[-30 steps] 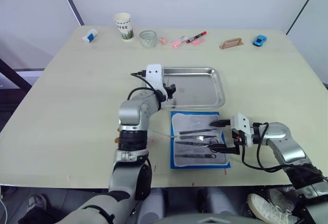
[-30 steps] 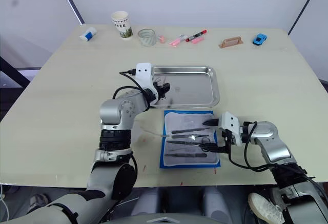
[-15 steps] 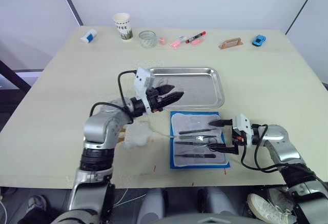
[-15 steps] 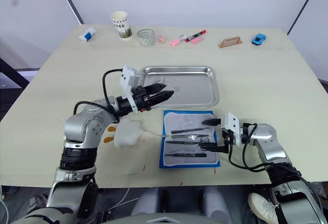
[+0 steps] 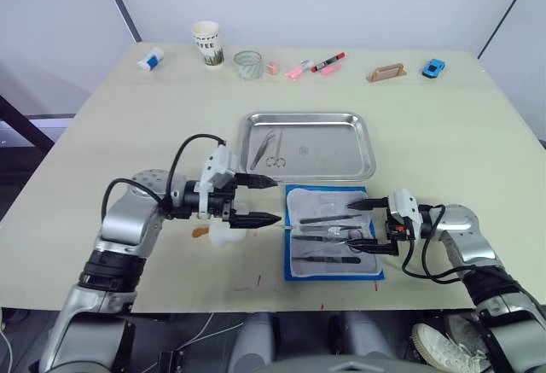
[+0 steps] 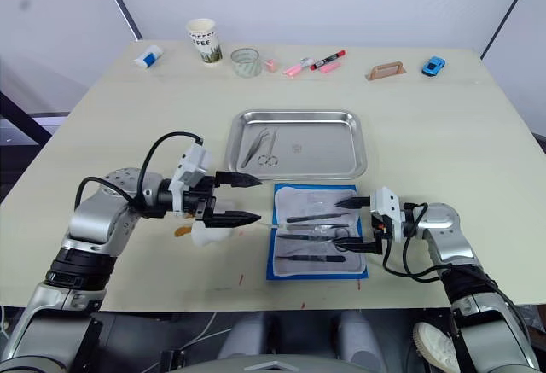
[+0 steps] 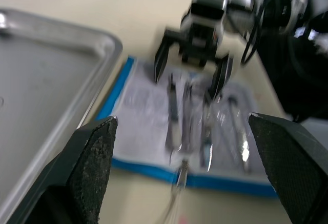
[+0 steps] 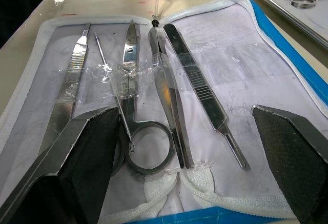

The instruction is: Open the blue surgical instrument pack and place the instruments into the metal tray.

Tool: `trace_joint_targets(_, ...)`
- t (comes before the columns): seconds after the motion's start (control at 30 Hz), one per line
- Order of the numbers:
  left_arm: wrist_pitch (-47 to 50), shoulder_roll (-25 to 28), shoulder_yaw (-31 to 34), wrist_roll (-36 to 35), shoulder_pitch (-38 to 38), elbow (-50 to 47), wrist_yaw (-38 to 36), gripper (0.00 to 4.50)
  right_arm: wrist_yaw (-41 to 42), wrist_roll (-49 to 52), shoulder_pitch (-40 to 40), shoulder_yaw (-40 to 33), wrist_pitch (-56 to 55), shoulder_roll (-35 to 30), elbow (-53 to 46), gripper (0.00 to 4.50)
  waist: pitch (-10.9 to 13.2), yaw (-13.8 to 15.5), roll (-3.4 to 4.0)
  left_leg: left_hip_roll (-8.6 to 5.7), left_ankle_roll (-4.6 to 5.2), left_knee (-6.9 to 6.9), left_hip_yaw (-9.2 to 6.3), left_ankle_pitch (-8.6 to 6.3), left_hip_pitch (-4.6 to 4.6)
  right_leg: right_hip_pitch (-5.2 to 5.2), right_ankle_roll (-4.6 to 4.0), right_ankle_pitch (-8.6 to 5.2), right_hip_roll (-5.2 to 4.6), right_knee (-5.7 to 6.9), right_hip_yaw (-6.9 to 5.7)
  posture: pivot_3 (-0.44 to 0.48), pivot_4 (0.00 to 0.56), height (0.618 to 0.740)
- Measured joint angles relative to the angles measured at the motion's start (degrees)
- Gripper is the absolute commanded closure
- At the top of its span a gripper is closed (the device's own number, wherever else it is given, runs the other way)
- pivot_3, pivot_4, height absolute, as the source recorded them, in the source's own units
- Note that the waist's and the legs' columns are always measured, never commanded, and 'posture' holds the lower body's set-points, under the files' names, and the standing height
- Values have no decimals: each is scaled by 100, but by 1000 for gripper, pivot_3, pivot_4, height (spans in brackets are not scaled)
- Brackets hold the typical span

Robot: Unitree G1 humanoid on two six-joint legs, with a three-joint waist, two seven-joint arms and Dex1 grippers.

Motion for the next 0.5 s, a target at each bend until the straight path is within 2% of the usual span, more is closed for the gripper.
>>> trace_joint_targets(0.1,81,4,-382,322,-111,-163,174,46,-49,-3,22,-1,-38,8,-16,0,0,-3,0,0,0,0,1,0,0,0,4,2,1,0,2,0,150,740)
trace_joint_targets(0.23,499,-224,-754,581,-322,-409,639,1164,-111,-4,65,-7,-70,6,-50,0,0,1,0,0,1,0,0,0,0,0,6,2,2,0,2,0,150,740)
trace_joint_targets(0.5,541,-575,-1174,940,-513,-402,1049,1164,-225,-6,203,-4,49,-9,-259,0,0,-2,1,0,1,0,0,0,-1,0,6,2,6,0,2,0,150,740)
